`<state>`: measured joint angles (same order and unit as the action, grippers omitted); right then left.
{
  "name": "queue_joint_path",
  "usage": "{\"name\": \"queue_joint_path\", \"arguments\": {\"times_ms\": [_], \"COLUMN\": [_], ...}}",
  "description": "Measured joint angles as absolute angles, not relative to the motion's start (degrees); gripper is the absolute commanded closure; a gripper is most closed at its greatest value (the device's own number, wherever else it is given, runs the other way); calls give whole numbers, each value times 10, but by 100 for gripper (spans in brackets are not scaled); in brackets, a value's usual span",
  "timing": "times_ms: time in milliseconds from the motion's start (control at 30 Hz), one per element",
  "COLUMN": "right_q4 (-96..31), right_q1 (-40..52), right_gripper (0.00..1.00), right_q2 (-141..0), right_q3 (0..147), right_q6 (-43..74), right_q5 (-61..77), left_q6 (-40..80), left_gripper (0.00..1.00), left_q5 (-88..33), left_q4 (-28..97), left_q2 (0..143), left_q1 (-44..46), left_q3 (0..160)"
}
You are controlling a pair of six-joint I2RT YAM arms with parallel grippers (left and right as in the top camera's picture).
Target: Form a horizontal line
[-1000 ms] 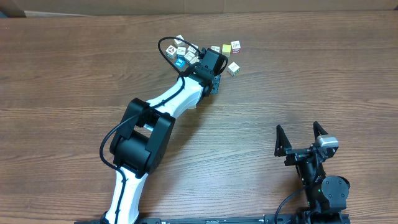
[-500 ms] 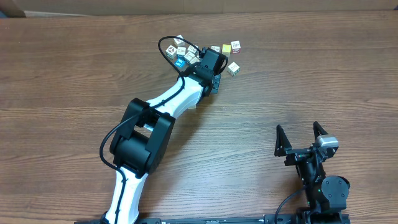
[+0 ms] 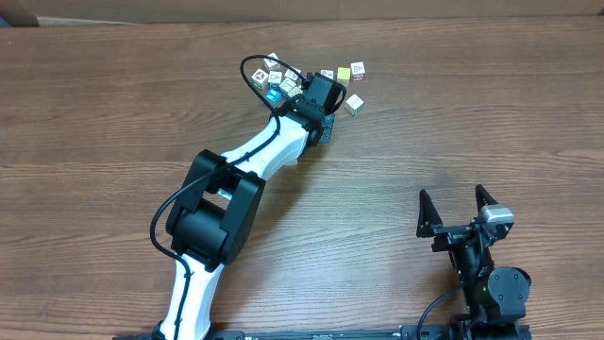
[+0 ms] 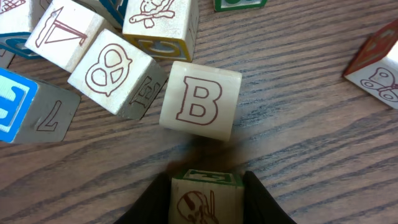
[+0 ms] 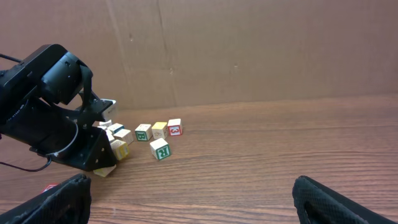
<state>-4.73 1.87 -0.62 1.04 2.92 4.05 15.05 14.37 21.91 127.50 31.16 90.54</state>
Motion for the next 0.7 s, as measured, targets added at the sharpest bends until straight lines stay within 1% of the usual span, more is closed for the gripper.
{"name": "queue_joint_path", "arguments": {"times_ms": [167,267,533,567,633,700], "right_q4": [-47,-47,-48,-47,-47,-47], "right_q1": [19,19,18,19,18,19], "right_gripper": [0,0,0,0,0,0], "right_q2": [-6,-6,-6,-6,-6,-6], "right_q3": [10,10,10,10,10,10], "right_q6": [29,29,29,29,29,29], "right_q5": [40,41,41,40,41,40], "left_q6": [150,152,204,212,230,247], "left_gripper": [81,82,82,83,87,87], "left_q5": [144,144,166,167,170,172], "left_q4": [228,237,286,292,300,307], "left_q2": [1273,1270,1251,1246,1238,1232], "left_q1": [318,325,342,344,348,352], "left_q3": [905,905,905,905,905,905]}}
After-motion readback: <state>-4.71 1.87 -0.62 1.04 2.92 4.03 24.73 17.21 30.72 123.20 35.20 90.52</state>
